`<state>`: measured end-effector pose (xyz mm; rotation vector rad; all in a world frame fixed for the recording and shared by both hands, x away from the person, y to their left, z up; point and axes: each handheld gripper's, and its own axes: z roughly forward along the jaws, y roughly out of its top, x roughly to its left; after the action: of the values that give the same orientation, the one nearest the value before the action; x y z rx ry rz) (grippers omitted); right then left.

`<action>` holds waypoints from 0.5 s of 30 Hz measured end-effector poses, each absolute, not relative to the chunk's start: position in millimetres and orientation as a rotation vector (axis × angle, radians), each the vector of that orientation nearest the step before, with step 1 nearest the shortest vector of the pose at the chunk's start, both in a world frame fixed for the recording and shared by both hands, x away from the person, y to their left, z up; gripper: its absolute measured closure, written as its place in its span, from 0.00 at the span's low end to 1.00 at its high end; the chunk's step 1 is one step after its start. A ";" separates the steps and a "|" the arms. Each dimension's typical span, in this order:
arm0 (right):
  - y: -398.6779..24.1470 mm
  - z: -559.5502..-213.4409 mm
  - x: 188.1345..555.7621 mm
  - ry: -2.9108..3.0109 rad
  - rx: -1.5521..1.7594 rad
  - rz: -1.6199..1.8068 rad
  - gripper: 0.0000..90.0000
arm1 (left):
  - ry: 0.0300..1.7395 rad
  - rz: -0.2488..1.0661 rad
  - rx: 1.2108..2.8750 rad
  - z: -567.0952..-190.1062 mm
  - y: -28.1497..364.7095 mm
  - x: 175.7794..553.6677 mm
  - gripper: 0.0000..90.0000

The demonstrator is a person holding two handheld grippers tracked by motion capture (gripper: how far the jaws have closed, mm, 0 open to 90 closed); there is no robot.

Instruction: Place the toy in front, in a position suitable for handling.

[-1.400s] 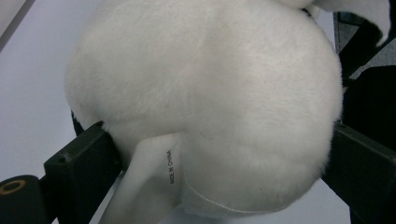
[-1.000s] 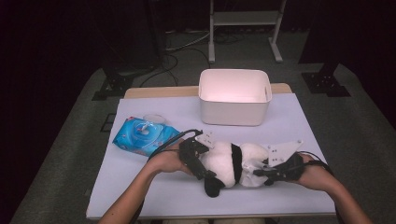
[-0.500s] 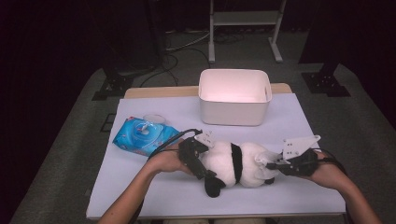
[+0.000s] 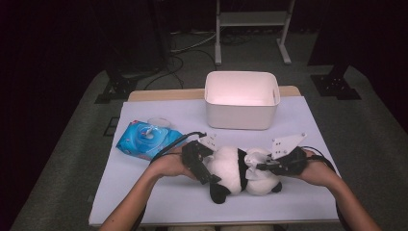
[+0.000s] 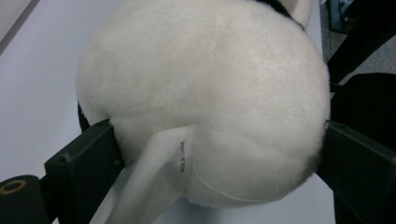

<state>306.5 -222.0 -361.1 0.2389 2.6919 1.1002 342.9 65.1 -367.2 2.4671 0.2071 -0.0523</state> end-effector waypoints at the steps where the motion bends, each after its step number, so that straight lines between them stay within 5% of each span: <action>1: -222.9 -362.1 304.5 2.691 0.239 1.101 0.89 | 0.206 -0.058 2.466 -365.4 64.9 342.6 0.05; 15: -224.3 -366.1 286.2 2.687 0.184 1.087 0.89 | 0.160 -0.048 2.461 -346.5 44.4 345.2 0.07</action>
<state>286.2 -224.3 -366.1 0.1838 2.6874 1.0871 345.2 44.4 -346.5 2.4612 0.1596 -0.0483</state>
